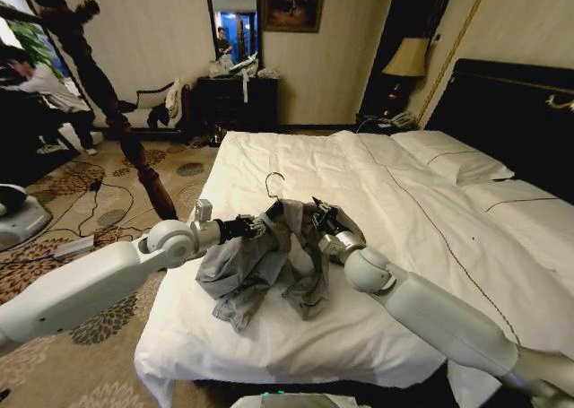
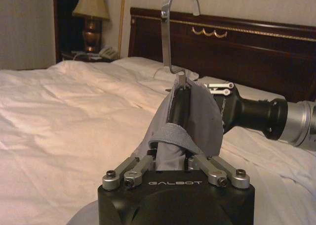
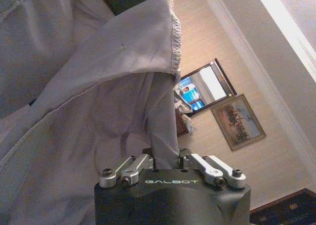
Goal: Pick up the clothes from the bed and hang them on the clothes hanger.
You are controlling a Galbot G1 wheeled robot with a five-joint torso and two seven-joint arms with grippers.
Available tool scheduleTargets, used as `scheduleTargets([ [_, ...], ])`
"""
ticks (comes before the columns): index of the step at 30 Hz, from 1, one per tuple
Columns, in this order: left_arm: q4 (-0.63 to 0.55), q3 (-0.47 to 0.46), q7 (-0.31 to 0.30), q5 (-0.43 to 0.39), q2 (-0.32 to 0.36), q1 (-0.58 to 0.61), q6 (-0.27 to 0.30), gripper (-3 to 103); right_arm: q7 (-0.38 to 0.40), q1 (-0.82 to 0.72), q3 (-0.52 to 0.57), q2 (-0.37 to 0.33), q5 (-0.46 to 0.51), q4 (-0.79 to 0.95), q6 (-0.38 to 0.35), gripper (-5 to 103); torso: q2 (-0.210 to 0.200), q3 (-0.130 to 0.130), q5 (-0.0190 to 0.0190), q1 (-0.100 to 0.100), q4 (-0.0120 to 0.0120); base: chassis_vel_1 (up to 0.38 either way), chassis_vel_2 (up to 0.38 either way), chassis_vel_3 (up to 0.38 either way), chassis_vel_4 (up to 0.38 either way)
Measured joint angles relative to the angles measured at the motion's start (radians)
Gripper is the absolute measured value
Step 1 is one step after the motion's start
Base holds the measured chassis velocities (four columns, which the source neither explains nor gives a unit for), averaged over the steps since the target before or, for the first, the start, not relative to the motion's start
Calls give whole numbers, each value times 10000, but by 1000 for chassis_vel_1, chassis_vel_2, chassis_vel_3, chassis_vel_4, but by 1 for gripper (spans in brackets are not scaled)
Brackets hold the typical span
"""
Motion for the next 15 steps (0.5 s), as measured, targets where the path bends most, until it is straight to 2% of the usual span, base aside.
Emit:
scheduleTargets([
  [10,-159,-218,-83,616,150,220,-359,20,68,-461,368,48,268,196,93,16,0,0,0,0,-2,0,0,0,0],
  [13,-149,-379,-190,850,262,413,-439,16,48,-709,560,12,546,392,177,32,0,0,1,-1,2,0,0,0,0],
  [15,-150,-389,-186,916,279,463,-437,16,48,-778,620,-9,671,466,198,32,0,0,-2,0,2,0,0,0,0],
])
